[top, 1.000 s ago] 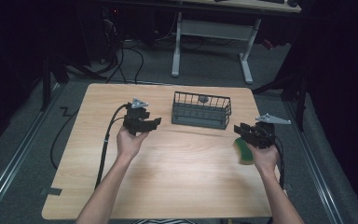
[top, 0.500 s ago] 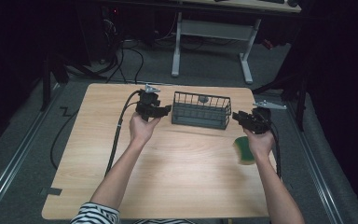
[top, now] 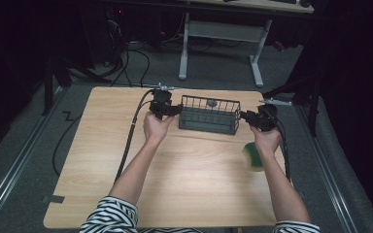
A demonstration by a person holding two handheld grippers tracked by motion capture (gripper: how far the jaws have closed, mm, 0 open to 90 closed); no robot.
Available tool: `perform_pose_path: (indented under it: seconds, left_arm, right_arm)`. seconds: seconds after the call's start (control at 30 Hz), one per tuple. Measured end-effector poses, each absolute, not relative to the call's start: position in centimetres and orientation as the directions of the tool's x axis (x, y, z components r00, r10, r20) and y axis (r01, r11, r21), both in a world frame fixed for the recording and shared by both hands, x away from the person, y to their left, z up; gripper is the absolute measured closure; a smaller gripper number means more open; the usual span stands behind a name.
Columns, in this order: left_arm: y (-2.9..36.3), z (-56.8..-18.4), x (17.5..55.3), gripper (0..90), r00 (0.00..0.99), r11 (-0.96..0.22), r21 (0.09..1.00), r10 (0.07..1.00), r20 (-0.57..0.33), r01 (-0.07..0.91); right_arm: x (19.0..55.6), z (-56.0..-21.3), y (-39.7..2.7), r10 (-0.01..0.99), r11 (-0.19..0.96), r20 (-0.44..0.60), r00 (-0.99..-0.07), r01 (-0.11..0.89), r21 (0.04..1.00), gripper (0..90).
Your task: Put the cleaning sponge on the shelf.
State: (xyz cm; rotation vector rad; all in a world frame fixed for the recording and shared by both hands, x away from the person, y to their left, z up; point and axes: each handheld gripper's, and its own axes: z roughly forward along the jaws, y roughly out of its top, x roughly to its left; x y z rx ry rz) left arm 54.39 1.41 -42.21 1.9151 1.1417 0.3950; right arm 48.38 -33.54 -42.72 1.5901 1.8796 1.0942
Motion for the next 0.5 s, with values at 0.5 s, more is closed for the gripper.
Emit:
perform_pose_path:
  seconds: [0.5]
  left_arm:
    - [0.6, -43.8, 55.6, 54.3, 0.508, -0.208, 0.778, 0.846, -0.160, 0.593]
  right_arm:
    - [50.2, -43.8, -32.8, 0.966, 0.011, 0.158, -0.205, 0.641, 0.767, 64.8]
